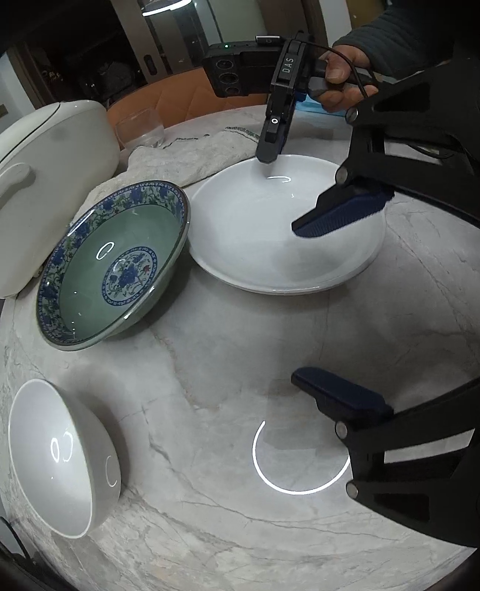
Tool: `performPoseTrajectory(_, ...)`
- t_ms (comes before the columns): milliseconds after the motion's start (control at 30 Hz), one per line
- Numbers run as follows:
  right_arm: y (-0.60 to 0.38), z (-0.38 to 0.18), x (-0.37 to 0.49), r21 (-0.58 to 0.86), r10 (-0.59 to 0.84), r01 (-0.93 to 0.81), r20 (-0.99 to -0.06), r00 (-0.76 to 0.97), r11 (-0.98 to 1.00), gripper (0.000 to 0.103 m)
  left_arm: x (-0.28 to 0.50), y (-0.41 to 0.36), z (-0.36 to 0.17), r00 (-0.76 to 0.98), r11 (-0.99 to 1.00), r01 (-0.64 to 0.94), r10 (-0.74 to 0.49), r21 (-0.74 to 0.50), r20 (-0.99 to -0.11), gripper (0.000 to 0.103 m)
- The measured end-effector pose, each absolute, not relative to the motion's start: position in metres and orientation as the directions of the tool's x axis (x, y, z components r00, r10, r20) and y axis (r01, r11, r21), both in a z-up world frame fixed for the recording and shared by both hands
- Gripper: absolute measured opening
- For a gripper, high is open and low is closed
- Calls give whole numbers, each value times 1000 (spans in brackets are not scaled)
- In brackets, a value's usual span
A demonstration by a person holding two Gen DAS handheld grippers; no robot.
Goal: Organize plates and bowls
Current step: 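Grasp the rim of the white plate beside the green bowl, left gripper, then carry the white plate onto the stacked plates with the left gripper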
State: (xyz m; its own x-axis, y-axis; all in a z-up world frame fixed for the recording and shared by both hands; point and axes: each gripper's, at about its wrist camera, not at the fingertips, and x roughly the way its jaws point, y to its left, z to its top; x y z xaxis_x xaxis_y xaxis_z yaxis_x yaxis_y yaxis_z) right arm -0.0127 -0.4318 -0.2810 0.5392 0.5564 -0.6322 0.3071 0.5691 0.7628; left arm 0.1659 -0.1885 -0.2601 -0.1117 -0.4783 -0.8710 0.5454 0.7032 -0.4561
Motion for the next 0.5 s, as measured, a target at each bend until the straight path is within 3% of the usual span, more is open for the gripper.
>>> performPoseTrajectory(100, -433, -281, -9, 768, 560, 299, -624, 544, 566, 43, 168, -197, -262, -124, 690, 567, -469, -450, -875, 48)
performPoseTrajectory(200, -434, -280, -9, 766, 562, 283, -624, 543, 577, 43, 169, -203, -263, -135, 681, 575, -467, -453, -874, 48)
performPoseTrajectory(267, -433, -279, -7, 764, 564, 280, -626, 539, 581, 42, 169, -203, -264, -151, 675, 573, -470, -464, -870, 33)
performPoseTrajectory(333, -432, -279, -5, 754, 555, 282, -637, 535, 593, 37, 168, -203, -266, -160, 672, 573, -469, -469, -868, 24)
performPoseTrajectory(500, -422, -283, 0, 733, 579, 276, -667, 469, 621, 16, 165, -196, -267, -170, 671, 557, -484, -489, -858, 19)
